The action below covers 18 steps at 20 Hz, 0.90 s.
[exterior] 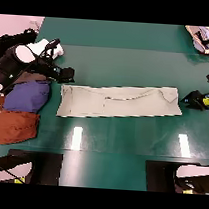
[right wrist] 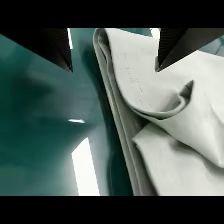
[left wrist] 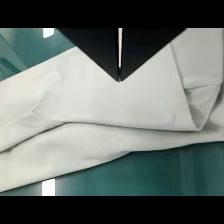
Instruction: Fold the shirts.
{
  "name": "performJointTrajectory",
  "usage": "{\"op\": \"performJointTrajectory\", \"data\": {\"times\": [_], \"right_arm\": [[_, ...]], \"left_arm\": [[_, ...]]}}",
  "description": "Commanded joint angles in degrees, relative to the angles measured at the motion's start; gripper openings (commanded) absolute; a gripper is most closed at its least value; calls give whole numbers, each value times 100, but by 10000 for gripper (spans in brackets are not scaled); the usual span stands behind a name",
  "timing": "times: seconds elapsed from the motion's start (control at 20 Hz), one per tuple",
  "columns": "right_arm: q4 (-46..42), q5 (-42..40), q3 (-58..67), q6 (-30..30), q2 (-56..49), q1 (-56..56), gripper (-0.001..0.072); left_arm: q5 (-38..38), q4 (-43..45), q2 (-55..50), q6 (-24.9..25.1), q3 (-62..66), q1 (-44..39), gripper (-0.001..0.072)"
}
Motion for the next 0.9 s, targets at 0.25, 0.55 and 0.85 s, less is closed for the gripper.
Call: {"op": "performJointTrajectory", "data": {"times": [0.25,0.55,0.85], "right_arm": [[638,271,286,-527,-957,455,374],[684,743,566,-704,-778,662,10],[2583,776,601,-549,621,905,9]], "left_arm": [[151,-273,-35,-7,22,-415,26],[717,-557,-935,-7,229,-1515,25],[846,-859,-2352,-2,1355,-2439,25]]}}
